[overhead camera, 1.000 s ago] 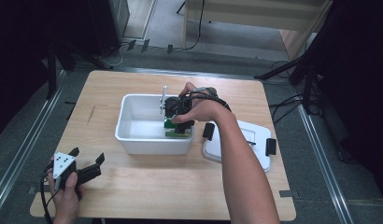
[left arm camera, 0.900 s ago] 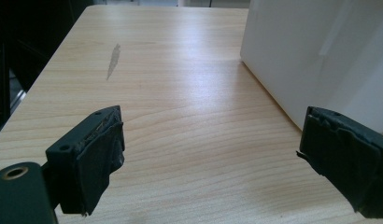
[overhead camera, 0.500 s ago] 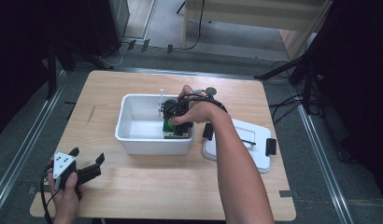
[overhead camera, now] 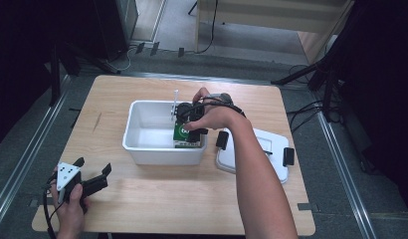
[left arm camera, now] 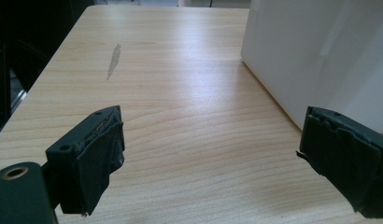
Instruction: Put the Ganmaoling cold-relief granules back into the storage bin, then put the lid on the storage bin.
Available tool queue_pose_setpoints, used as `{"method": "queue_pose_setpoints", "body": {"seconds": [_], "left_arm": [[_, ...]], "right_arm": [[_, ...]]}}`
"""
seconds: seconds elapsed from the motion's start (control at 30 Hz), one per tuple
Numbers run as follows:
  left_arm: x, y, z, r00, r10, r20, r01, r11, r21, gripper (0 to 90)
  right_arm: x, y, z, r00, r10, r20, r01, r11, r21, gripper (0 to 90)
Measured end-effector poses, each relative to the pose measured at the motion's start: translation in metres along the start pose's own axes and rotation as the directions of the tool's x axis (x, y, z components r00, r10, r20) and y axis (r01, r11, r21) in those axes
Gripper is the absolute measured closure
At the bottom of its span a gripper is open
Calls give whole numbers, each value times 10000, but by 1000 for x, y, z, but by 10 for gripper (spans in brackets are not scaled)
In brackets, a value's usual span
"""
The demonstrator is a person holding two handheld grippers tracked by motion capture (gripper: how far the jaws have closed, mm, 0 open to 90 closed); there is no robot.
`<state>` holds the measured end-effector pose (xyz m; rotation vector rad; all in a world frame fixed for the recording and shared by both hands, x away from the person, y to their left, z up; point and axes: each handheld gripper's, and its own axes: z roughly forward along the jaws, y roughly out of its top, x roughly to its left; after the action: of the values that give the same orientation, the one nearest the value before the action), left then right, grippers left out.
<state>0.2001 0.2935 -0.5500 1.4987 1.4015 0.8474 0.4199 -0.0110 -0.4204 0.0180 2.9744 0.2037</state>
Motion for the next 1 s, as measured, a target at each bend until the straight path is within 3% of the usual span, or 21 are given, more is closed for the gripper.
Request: {"method": "queue_pose_setpoints", "body": {"seconds": [0.07,0.17,0.27,0.67,1.0], "left_arm": [[0,0,0,10000,14,2,-14,10000,1,71],[0,0,0,10000,34,11,-34,10000,-5,71],[0,0,0,10000,39,17,-39,10000,7,71],[0,0,0,10000,71,-2,-71,10000,33,71],[-1,0,0,9999,108,-40,-108,9999,13,71]], "right_arm": [[2,-3,-8,9993,304,196,-303,9995,-96,100],[4,-7,-16,9987,510,-68,-510,9986,-98,0],[5,-13,-25,9987,503,-4,-503,9982,-331,0],[8,-49,-60,9915,1247,363,-1214,9890,-842,0],[12,-97,-71,9843,1608,729,-1565,9858,-604,0]]}}
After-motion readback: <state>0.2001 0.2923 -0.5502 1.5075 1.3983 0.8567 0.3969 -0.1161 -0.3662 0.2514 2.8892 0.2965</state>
